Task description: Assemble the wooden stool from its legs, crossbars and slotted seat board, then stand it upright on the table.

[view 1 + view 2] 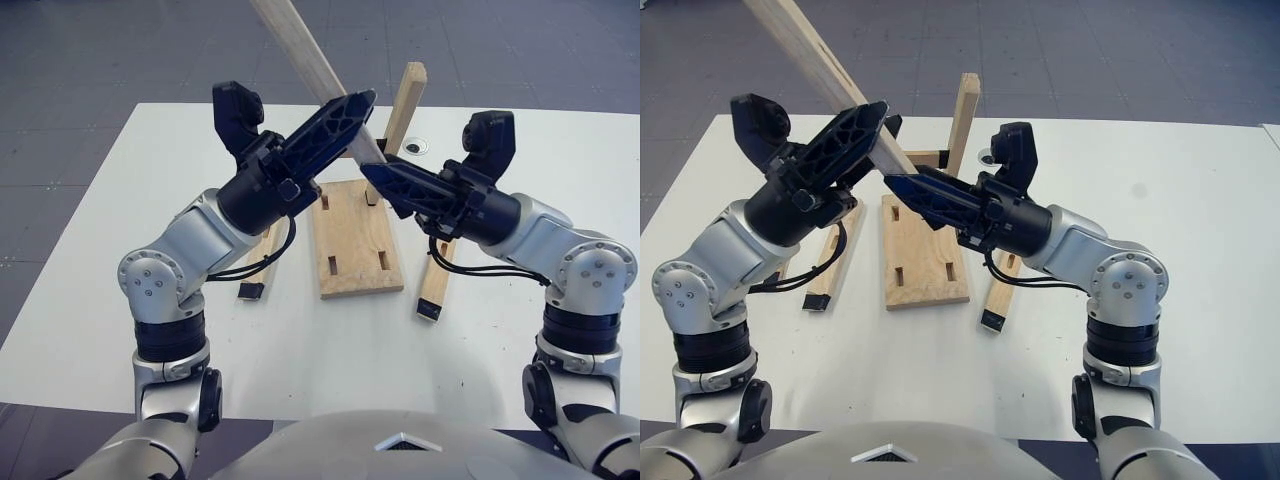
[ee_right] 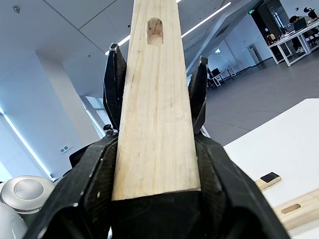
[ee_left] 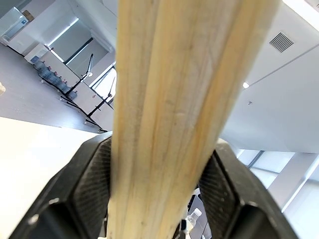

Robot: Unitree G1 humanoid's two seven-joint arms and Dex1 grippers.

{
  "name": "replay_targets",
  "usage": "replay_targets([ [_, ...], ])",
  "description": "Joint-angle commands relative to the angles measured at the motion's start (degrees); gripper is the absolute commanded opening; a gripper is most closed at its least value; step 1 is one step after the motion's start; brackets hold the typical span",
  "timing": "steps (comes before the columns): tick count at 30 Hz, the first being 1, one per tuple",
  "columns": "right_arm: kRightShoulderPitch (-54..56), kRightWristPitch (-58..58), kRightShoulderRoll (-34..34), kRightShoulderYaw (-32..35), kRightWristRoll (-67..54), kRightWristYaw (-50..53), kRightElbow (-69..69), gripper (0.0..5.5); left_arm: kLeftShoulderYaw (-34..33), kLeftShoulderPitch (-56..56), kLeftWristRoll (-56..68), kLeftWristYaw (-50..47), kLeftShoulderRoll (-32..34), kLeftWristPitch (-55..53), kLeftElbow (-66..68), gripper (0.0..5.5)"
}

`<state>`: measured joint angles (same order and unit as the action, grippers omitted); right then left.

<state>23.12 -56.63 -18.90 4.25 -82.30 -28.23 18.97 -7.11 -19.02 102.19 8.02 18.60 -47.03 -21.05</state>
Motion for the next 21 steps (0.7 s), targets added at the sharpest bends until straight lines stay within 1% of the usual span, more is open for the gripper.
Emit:
replay_targets([
  [1,0.11,-0.72,-1.16,-0.89,0.4,-0.86,0.69,2.02,-0.64,0.32,-0.8,0.31,-0.04,1.62,-0.1,2.33],
  [2,0.08,-0.92,-1.37,-1.13,0.53,-0.85,0.71,2.39,-0.65,0.38,-1.03,0.55,0.0,1.62,-0.16,2.33],
  [5,0.01,-1.07,-1.94,-1.52,0.8,-0.93,0.43,2.91,-0.56,0.8,-2.59,0.93,0.16,1.89,0.01,2.1],
  [9,0.14,-0.52,-2.62,-1.68,2.52,-1.32,0.05,3.74,-0.4,1.15,-6.04,1.64,0.66,2.27,0.79,2.07],
  [12,-1.04,-0.36,-4.72,-2.82,6.92,-3.8,-0.25,4.3,-0.86,1.05,-8.08,2.71,1.35,2.35,0.84,2.07],
  [17,-6.62,0.05,-10.96,-4.85,15.03,-11.32,-1.15,4.34,-5.16,-1.36,-11.12,4.3,5.93,2.98,2.33,2.07],
  [19,-7.81,1.97,-13.03,-7.16,20.87,-13.3,-2.25,4.34,-6.58,-1.16,-13.9,6.19,8.76,2.7,2.51,2.07],
  [21,-7.61,5.05,-13.71,-11.42,29.35,-12.64,-3.92,4.34,-5.85,1.02,-20.36,10.27,12.44,2.3,0.87,2.07],
])
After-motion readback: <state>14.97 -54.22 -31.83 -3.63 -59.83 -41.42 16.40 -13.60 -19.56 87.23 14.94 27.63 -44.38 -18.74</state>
